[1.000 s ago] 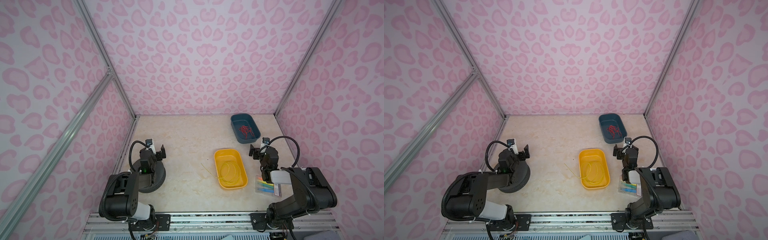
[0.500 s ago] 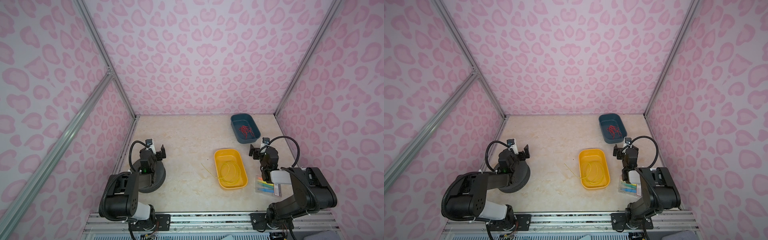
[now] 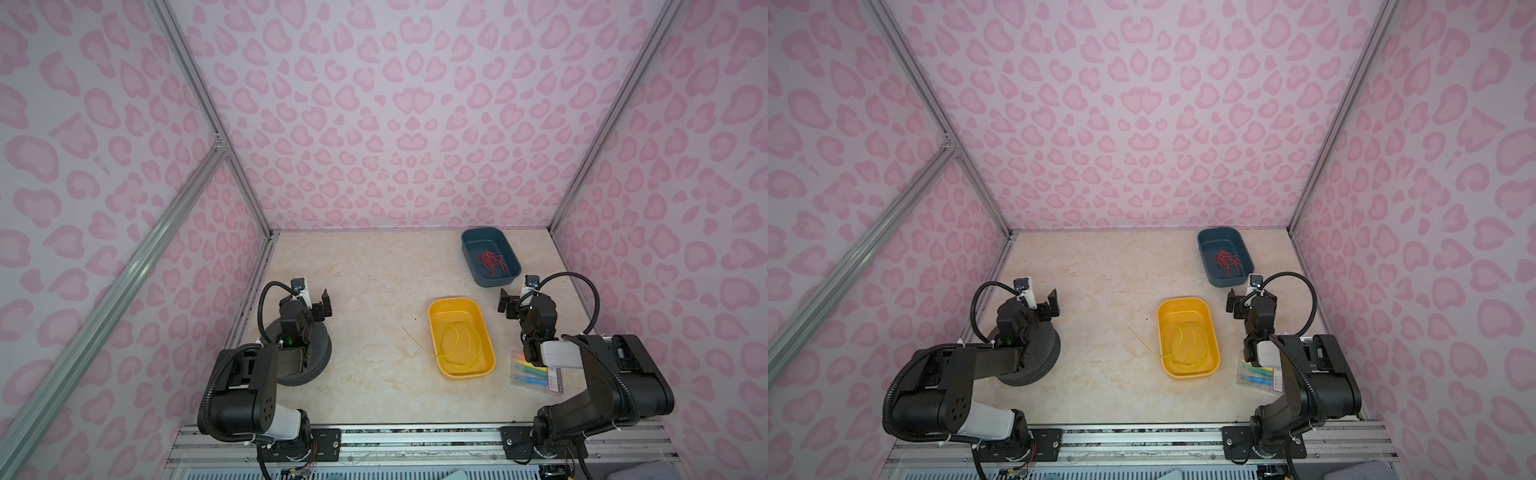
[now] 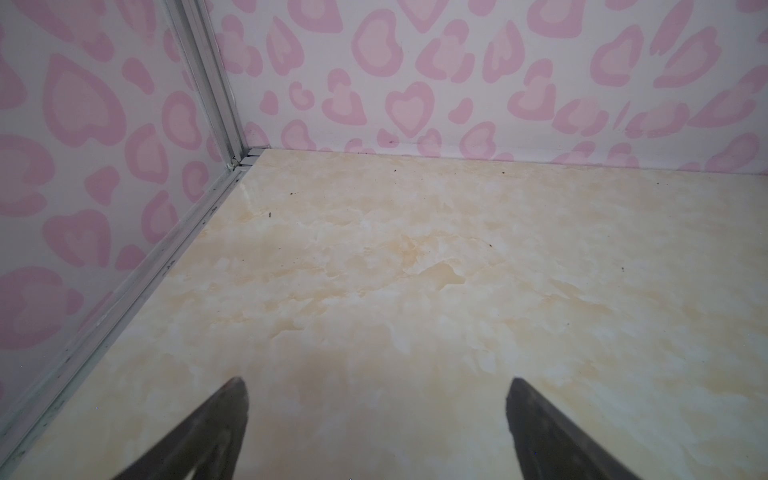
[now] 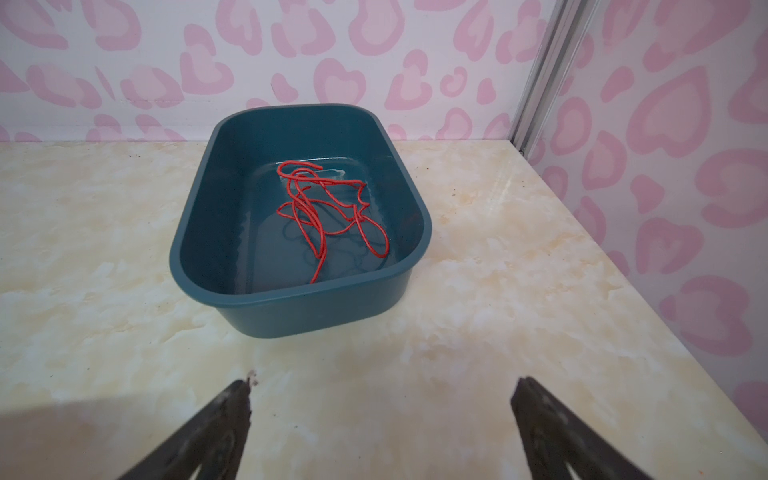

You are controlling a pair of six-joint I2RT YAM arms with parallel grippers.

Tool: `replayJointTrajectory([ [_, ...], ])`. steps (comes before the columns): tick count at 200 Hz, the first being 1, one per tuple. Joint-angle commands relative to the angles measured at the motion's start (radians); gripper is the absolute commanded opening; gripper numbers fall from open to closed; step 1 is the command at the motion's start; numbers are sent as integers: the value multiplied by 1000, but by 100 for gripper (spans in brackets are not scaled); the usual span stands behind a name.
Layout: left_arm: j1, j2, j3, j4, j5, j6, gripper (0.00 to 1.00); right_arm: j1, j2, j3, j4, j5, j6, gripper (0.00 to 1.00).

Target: Wrap the cables

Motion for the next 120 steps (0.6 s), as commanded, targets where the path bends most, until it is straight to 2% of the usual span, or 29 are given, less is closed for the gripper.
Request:
replayJointTrajectory([
  [1,2,2,6,19,7,-3,98,0,2,2,0,12,8,100],
  [34,1,-6,2,24,7,-3,98,1,-2,1,0,5,-6,100],
  [38,1,-16,16,-7,11,-1,98,3,-2,-1,6,13,-7,100],
  [56,1,-116,122,-263,15,3,98,54,-46,9,-7,185,-7,100],
  [85,-2,-285,234,-476,54,-13,98,129,-201,214,-461,274,-20,100],
  [111,-3,-444,346,-646,91,-117,98,226,-276,532,-956,417,85,100],
  [120,-3,-495,394,-712,108,-181,98,259,-284,651,-1159,425,140,100],
])
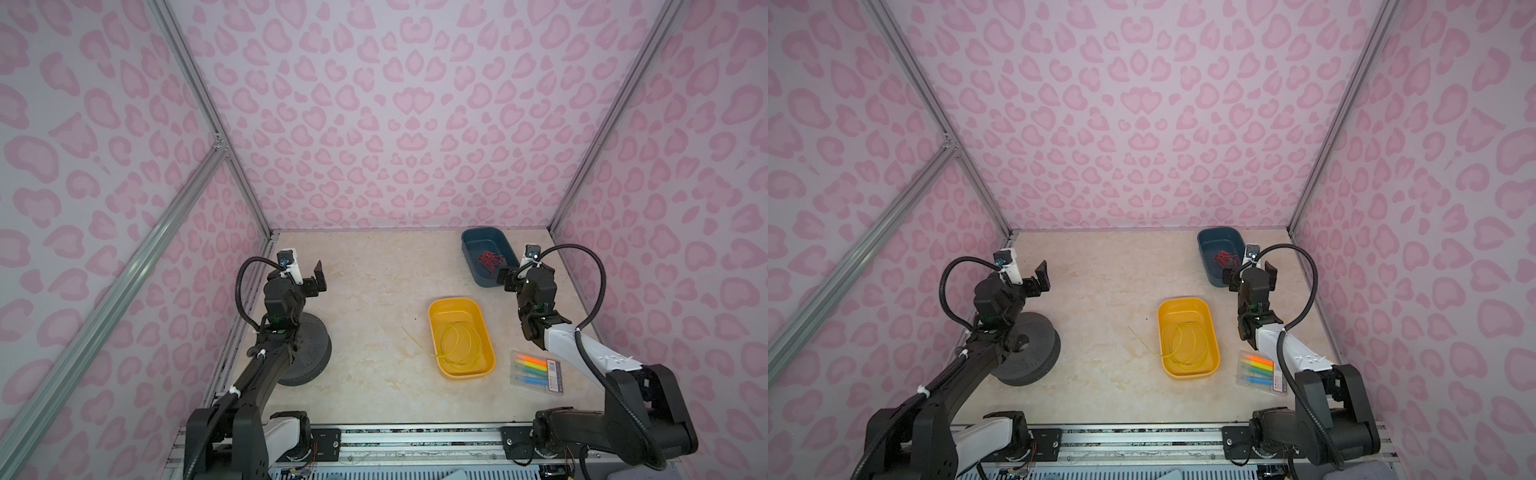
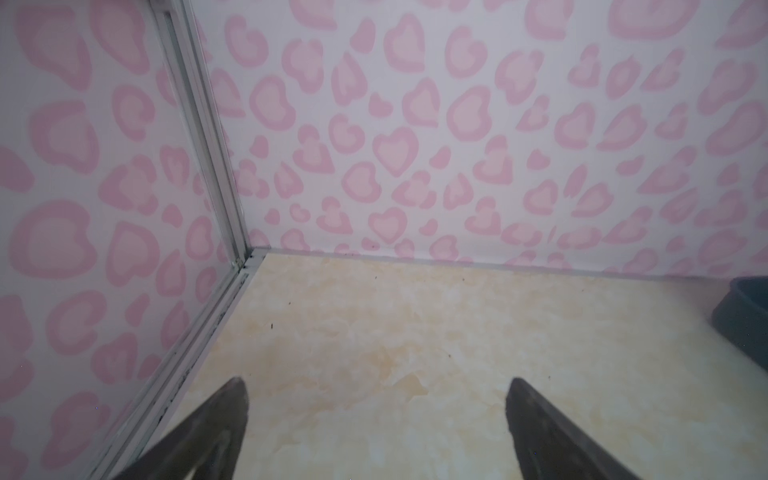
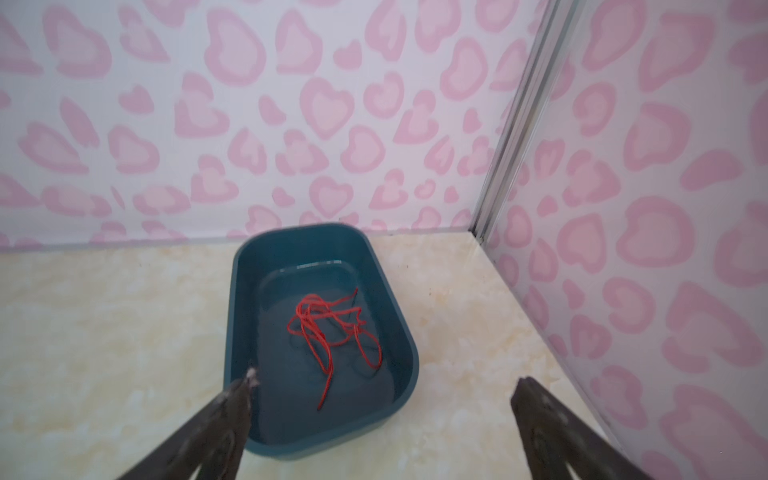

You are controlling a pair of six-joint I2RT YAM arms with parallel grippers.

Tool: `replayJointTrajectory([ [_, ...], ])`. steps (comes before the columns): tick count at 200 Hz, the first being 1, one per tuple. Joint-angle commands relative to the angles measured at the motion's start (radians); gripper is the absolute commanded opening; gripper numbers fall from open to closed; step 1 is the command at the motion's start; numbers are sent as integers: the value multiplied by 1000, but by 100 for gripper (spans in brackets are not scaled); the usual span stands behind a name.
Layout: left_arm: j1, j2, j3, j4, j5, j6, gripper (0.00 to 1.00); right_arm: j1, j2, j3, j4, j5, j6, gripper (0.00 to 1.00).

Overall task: Wrap the cables
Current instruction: 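Raise both arms and move the right gripper over the yellow tub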

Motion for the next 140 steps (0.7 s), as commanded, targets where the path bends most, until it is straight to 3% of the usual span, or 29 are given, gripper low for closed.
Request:
replayJointTrajectory([
  [1,-2,-113,103,-230,57,-144,98,67,-28,213,-567,125,119,100],
  [16,-2,-184,182,-392,90,-248,98,86,-31,365,-767,9,211,100],
  [26,-2,-224,208,-467,105,-388,98,83,-40,400,-857,-24,400,100],
  [36,-2,-264,187,-512,135,-556,98,67,-75,340,-865,-107,579,100],
  [46,-2,-297,122,-481,202,-659,98,45,-122,210,-740,-323,590,100],
  [54,-2,-322,69,-433,251,-672,98,35,-160,124,-691,-406,596,100],
  [77,1,-380,10,-507,260,-709,98,48,-275,-13,-659,-405,596,100],
  [105,1,-406,-43,-502,351,-723,98,42,-328,-20,-722,-349,585,100],
  [112,0,-409,-57,-489,378,-740,99,30,-330,-26,-718,-382,579,96],
  [125,1,-405,-55,-515,415,-731,99,4,-318,-33,-719,-475,565,81],
  [140,0,-395,-48,-557,463,-706,97,-3,-285,-10,-761,-557,520,56],
])
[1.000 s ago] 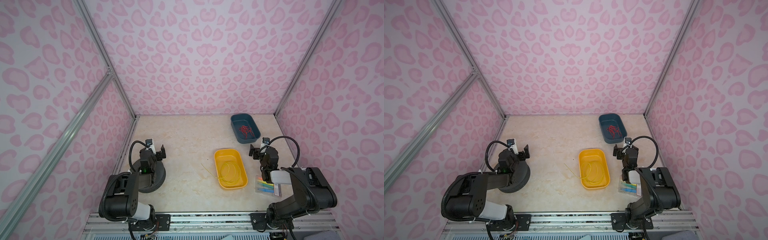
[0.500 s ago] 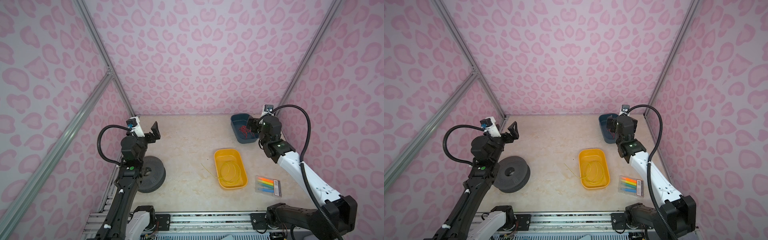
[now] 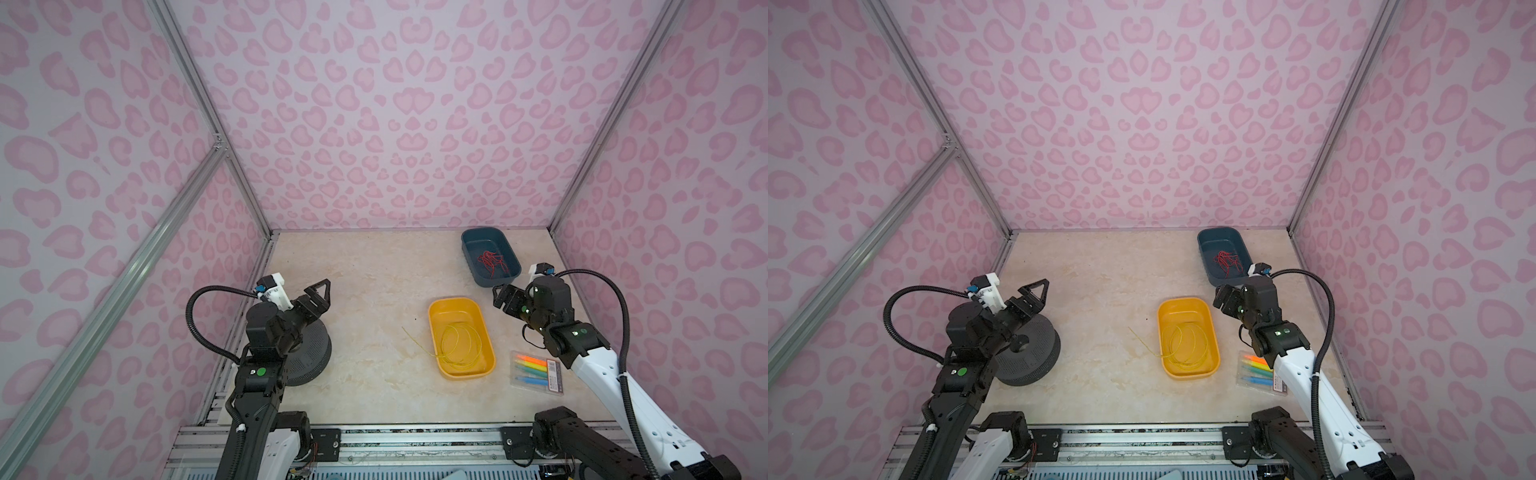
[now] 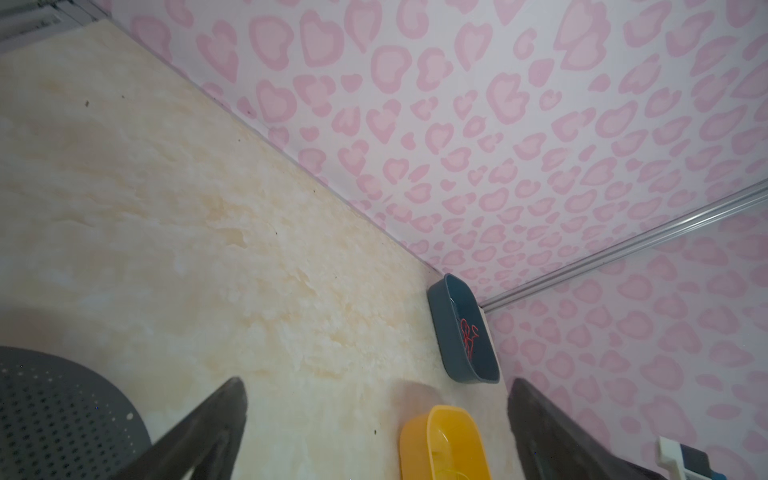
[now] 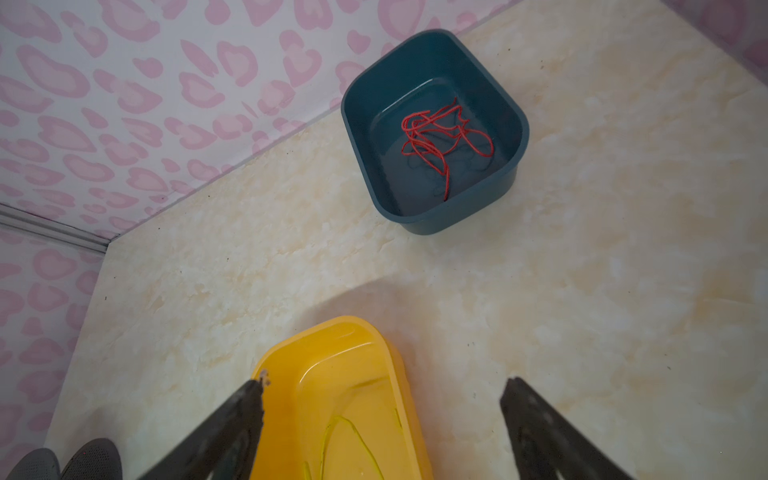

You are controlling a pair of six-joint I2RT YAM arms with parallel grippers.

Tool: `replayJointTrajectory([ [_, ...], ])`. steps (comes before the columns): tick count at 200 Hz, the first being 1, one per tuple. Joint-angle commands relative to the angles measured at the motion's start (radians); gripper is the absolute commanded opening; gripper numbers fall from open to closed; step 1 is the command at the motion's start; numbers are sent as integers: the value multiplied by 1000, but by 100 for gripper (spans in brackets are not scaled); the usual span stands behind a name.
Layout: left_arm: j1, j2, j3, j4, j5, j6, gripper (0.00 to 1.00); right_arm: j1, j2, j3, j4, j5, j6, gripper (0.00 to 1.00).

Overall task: Wrap the cables
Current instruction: 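Raise both arms and move the right gripper over the yellow tub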

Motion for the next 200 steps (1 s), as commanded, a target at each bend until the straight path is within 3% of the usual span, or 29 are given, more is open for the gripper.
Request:
replayJointTrajectory([
  [1,0,7,4,-34,123,-1,97,-7,36,19,-57,-152,-48,53],
  [22,-8,8,-17,-60,211,30,90,46,109,76,-195,-93,-99,25],
  [31,-19,-3,-27,-87,217,48,88,80,136,89,-236,-47,-114,21],
  [55,-75,-40,-50,-130,187,65,87,144,184,98,-315,37,-130,21],
  [81,-142,-56,-51,-138,189,62,86,149,203,66,-305,-3,-140,28],
  [104,-180,-61,-60,-141,194,64,82,149,242,38,-293,-48,-163,23],
  [131,-222,-92,-96,-104,170,33,82,149,291,43,-298,-70,-180,24],
  [200,-261,-61,-64,-106,162,46,82,154,349,15,-263,-24,-178,25],
])
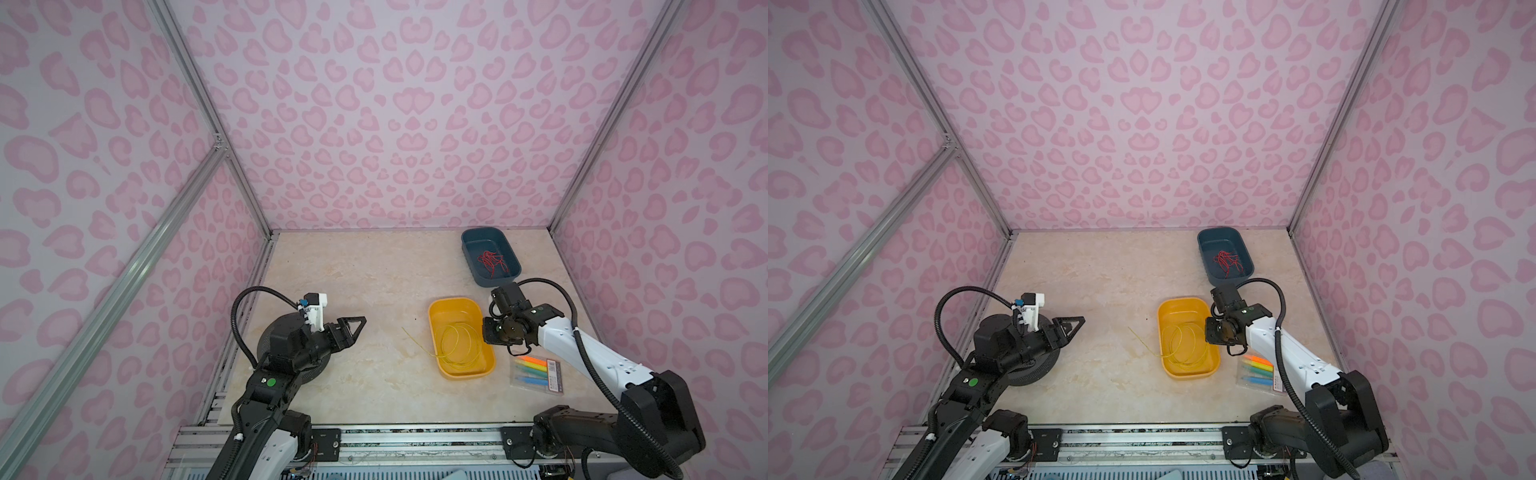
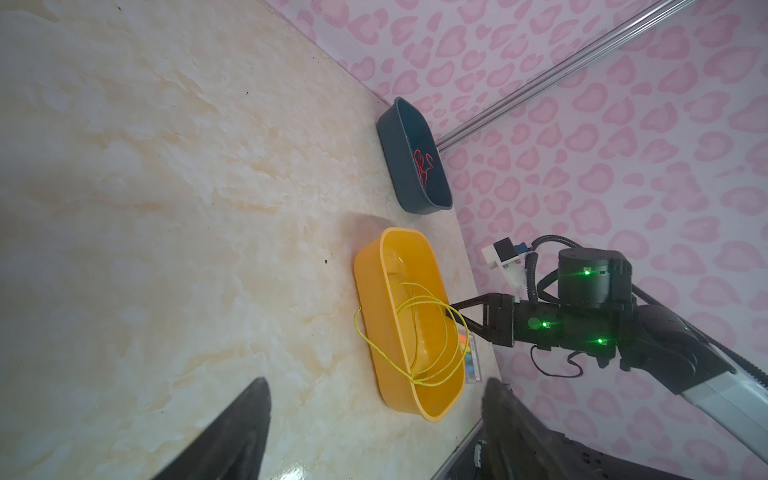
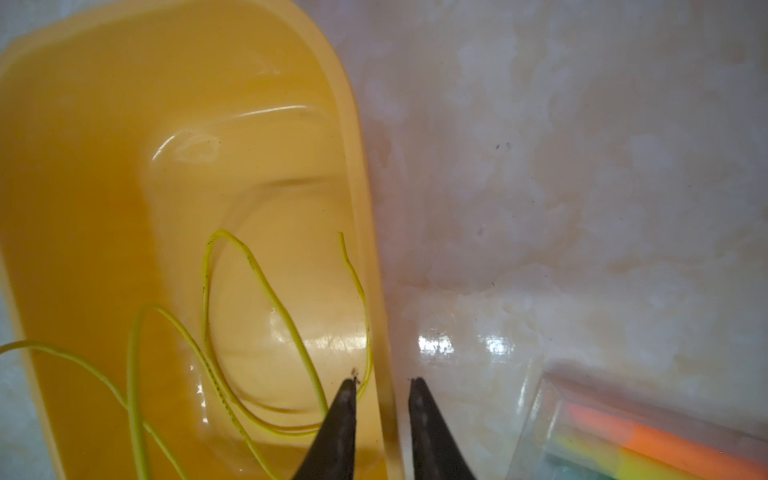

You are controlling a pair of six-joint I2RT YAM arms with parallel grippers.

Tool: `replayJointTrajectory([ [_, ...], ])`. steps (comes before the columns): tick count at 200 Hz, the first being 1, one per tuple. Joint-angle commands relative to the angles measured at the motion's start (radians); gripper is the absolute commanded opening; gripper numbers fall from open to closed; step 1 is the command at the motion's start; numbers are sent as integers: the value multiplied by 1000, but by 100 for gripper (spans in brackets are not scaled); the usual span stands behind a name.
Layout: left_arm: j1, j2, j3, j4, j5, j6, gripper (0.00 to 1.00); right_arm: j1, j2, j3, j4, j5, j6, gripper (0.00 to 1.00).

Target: Wrap the cables

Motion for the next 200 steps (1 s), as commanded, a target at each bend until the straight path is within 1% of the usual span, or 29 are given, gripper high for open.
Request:
replayJointTrajectory([
  [1,-6,5,20,29,-3,3,82,1,19,-13,17,15,-13,25],
  [18,-7,8,25,29,-8,5,81,4,26,-18,32,8,-4,20],
  [45,-8,10,27,20,-11,12,82,19,28,-2,39,17,2,15],
  [65,-8,10,25,14,-16,14,82,29,37,13,44,21,7,6],
  [88,-9,10,25,10,-24,17,83,39,53,28,58,25,10,0],
  [123,-8,23,37,7,-29,25,83,41,99,84,94,21,-1,0],
  [151,-8,38,50,2,-32,33,83,41,213,221,114,-1,-47,0],
  [180,-9,47,72,-24,-28,43,83,21,396,401,126,-11,-112,0],
  [200,-10,34,73,-41,-32,43,83,-2,528,542,119,-45,-144,0],
])
